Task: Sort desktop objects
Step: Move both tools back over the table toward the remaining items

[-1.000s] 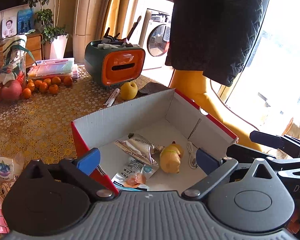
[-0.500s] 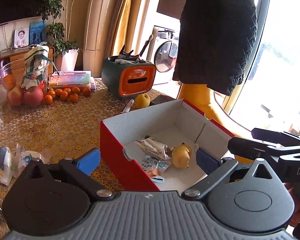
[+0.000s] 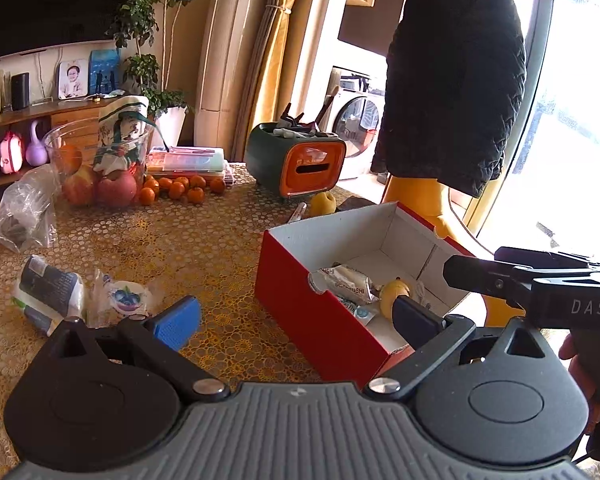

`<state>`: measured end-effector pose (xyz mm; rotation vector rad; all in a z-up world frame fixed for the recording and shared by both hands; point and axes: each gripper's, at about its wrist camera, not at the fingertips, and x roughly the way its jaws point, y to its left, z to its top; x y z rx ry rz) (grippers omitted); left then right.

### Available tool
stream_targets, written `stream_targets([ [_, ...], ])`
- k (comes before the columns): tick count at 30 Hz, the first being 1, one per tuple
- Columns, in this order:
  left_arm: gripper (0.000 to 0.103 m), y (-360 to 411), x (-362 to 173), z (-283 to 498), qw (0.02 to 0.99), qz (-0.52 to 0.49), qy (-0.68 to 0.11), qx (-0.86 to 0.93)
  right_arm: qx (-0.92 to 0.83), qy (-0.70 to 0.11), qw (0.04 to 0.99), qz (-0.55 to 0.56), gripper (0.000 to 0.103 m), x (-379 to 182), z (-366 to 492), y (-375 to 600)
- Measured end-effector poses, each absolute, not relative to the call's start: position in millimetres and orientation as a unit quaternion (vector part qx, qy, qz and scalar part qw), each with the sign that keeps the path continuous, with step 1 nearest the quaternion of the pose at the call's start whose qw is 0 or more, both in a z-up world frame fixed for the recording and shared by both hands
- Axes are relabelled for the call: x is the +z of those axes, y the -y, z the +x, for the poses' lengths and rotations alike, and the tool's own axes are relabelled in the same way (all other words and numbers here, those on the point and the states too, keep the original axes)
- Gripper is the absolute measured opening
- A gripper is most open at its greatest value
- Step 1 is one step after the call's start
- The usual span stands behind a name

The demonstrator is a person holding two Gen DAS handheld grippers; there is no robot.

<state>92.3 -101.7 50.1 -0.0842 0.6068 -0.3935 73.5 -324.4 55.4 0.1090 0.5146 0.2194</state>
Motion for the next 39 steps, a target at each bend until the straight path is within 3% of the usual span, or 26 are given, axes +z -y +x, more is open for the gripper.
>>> stream_targets([
  [39,0.103,-47,2,46,0.959,-0.075,-0.266,-0.058,0.163,-0.302,0.939,0.021,0.102,18,97,191],
])
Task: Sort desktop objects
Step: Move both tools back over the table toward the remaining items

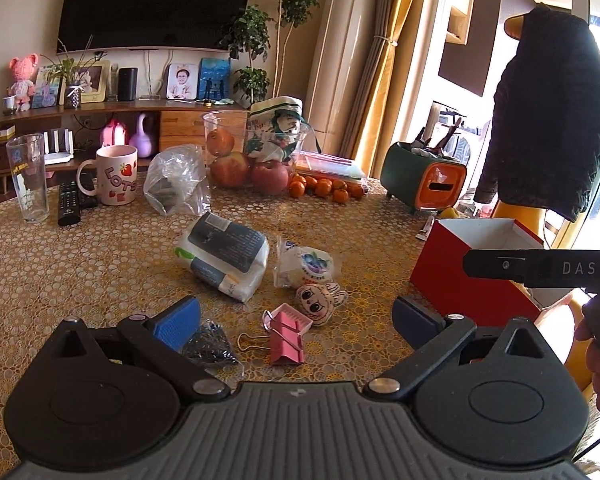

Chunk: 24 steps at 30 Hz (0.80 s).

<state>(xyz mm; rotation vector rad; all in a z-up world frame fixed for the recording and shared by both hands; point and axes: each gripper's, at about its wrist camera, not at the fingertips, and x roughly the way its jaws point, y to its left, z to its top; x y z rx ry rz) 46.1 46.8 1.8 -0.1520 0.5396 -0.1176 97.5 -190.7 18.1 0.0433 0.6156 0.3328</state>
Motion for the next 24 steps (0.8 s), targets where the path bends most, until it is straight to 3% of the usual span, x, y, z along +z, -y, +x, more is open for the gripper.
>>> stream_targets([
  [24,0.102,-88,-72,103,0.943,-0.083,-0.323,-0.008,0.195,-0.351,0.916,-0.020,0.102,-43,167,120],
])
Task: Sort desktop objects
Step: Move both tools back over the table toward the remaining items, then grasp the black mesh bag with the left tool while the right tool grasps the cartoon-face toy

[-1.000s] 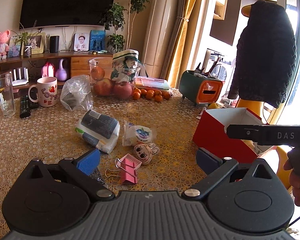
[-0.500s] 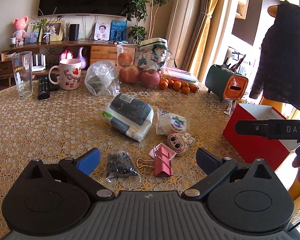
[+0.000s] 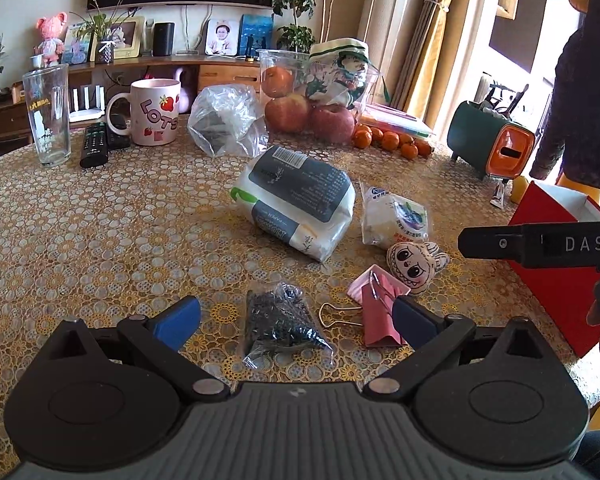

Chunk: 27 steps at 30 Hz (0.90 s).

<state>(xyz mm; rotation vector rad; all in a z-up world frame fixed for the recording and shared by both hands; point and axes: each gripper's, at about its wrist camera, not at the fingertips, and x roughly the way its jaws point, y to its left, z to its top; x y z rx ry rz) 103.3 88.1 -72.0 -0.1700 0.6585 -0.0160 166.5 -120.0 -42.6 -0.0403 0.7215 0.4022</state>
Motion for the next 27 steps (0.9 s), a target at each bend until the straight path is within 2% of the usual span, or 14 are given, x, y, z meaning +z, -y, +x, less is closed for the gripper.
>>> stream_targets([
  [8,0.102,-97,-90,119,0.936,-0.094,-0.339,0.007,0.189,-0.369,0.910,-0.029,0.101,-65,190,107],
  [19,0.101,-93,-103,129,0.936,-0.087,-0.341,0.006,0.176,-0.395,0.901,-0.025,0.090,-87,208,100],
  [27,0.090,-92,-106,132,0.936,-0.087,-0.341,0.002,0.174,-0.405,0.897,-0.022,0.077,-94,214,97],
])
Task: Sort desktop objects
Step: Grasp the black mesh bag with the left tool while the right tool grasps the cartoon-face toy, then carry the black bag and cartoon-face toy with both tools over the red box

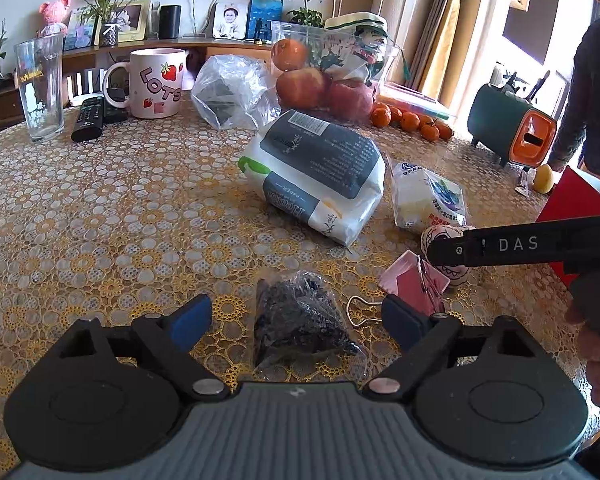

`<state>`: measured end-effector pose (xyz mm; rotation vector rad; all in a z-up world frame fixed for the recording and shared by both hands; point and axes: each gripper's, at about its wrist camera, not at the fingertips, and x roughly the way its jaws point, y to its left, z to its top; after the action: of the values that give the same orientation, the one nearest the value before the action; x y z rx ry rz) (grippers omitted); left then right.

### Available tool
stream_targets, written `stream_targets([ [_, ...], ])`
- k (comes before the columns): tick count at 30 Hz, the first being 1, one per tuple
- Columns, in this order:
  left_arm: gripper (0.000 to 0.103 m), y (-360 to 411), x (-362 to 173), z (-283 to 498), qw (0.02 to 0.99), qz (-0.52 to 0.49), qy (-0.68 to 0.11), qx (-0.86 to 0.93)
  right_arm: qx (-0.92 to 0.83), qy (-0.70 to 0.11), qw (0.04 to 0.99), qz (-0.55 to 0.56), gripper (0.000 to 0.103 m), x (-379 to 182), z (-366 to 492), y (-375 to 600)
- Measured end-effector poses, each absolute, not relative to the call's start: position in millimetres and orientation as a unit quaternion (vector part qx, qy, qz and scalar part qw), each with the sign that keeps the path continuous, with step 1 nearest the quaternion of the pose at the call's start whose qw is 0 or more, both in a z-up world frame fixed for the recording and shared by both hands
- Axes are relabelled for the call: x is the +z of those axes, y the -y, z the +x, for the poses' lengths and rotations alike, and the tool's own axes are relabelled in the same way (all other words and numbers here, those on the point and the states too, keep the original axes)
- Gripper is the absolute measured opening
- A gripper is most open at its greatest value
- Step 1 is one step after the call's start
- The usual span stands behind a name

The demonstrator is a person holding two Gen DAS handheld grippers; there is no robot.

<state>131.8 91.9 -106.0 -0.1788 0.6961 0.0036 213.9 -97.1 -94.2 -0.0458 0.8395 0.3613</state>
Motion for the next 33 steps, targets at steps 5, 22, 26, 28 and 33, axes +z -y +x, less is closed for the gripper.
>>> stream_targets([
  [5,0.082,-91,-107,132,0.937,-0.084,-0.340,0.002,0.173,-0.410,0.895,-0.022,0.069,-97,216,94],
  [22,0.040,-87,-104,131,0.938,-0.081,-0.336,-0.007,0.172,-0.405,0.898,-0.022,0.044,-92,210,95],
  [26,0.037,-87,-101,128,0.939,-0.083,-0.333,-0.007,0.169,-0.398,0.901,-0.018,0.042,-85,208,99],
  [28,0.037,-89,-99,126,0.940,-0.087,-0.331,-0.004,0.169,-0.396,0.903,-0.015,0.042,-82,206,102],
  [33,0.036,-94,-91,120,0.940,-0.101,-0.325,0.006,0.167,-0.386,0.907,-0.011,0.042,-72,198,109],
])
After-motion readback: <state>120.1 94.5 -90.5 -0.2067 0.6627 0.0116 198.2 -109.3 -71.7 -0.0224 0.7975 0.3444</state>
